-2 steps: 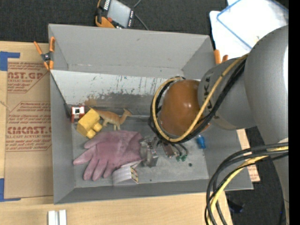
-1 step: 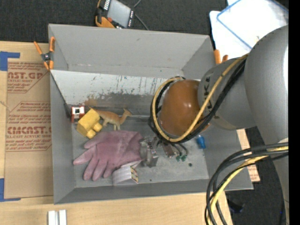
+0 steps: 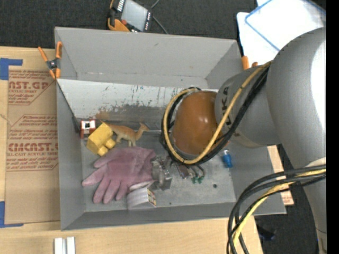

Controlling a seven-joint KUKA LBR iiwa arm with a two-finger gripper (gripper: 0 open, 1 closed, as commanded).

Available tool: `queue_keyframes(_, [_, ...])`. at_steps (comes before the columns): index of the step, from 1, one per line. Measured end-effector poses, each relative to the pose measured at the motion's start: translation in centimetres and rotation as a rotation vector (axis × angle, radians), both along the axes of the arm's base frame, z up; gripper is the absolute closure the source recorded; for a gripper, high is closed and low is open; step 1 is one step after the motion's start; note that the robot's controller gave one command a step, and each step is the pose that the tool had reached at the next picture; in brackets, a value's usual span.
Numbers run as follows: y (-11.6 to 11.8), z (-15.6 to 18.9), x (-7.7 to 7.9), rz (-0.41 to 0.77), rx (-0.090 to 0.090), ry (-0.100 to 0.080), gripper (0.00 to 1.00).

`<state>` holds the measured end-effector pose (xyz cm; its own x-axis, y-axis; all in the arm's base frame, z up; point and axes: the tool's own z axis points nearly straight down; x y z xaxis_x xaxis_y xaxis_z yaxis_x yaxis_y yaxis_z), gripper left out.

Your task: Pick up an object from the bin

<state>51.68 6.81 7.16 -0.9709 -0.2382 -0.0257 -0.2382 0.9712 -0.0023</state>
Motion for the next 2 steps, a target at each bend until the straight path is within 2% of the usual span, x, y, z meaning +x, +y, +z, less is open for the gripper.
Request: queue_keyframes(2, [0.09,0.1,-0.22,-0.015,-0.001,0.0,1.0])
